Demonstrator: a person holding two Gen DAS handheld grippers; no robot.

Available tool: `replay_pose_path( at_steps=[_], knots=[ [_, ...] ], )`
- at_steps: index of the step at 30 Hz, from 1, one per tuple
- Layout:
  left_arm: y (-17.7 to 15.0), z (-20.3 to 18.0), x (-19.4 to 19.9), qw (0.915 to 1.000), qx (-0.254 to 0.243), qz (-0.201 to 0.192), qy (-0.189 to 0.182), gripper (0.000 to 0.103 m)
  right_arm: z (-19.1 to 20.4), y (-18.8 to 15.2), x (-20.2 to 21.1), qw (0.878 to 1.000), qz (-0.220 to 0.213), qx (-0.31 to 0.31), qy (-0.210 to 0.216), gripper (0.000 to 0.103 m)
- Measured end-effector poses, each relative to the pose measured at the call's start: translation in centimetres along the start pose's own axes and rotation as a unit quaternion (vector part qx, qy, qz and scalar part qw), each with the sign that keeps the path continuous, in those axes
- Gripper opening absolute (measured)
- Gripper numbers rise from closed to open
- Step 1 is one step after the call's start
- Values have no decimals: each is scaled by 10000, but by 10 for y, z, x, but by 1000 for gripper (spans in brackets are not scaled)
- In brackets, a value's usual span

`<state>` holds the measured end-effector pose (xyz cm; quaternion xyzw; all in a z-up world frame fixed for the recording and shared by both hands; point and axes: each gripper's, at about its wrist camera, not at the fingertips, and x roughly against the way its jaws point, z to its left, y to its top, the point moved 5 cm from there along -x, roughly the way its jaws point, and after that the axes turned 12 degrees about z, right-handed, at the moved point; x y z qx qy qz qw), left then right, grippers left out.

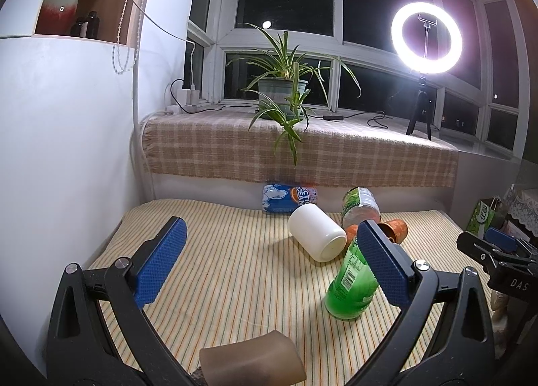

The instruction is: Flip cup upright

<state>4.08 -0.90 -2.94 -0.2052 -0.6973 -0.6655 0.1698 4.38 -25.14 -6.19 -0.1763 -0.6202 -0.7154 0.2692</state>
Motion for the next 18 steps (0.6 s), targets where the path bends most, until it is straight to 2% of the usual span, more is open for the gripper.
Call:
replay_pose_path(
  at_steps=[18],
  knots=[
    [0, 0, -1, 10000, 4, 5, -6, 103, -1, 1, -2, 10000, 22, -46, 1, 103]
  ],
)
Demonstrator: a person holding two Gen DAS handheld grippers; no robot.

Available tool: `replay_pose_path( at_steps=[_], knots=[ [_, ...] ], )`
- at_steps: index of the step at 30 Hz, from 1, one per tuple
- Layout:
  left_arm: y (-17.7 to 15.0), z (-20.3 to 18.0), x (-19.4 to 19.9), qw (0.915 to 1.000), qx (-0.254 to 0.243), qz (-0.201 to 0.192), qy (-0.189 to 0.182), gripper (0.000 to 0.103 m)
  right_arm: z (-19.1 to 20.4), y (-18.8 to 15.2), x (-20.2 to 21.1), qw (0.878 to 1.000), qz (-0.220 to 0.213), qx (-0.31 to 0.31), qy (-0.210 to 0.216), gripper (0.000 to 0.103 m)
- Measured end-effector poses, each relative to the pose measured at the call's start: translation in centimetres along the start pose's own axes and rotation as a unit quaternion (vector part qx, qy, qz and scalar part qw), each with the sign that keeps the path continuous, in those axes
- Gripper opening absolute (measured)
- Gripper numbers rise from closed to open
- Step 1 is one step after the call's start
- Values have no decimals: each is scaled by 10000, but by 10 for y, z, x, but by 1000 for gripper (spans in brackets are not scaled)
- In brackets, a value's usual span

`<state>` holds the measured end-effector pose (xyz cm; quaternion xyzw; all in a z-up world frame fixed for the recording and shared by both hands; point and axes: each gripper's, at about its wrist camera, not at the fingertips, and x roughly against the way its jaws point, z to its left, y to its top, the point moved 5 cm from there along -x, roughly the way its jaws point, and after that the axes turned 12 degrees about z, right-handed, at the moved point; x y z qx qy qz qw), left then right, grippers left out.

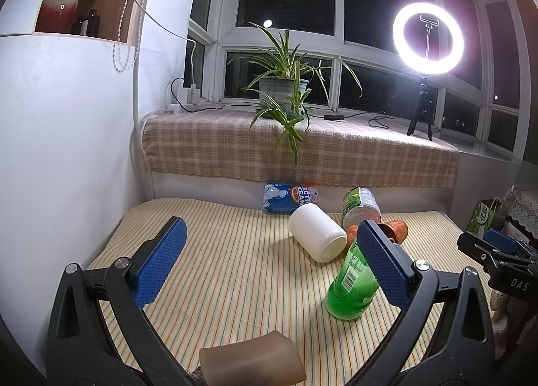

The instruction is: Flip cup upright

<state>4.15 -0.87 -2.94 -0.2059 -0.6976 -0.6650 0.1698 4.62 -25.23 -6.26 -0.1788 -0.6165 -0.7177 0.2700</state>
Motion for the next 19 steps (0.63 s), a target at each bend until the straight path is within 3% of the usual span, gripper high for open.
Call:
replay_pose_path(
  at_steps=[19],
  knots=[
    [-2, -1, -6, 10000, -18, 19, 38, 103, -4, -4, -11, 9999, 150, -72, -1, 103]
  ],
)
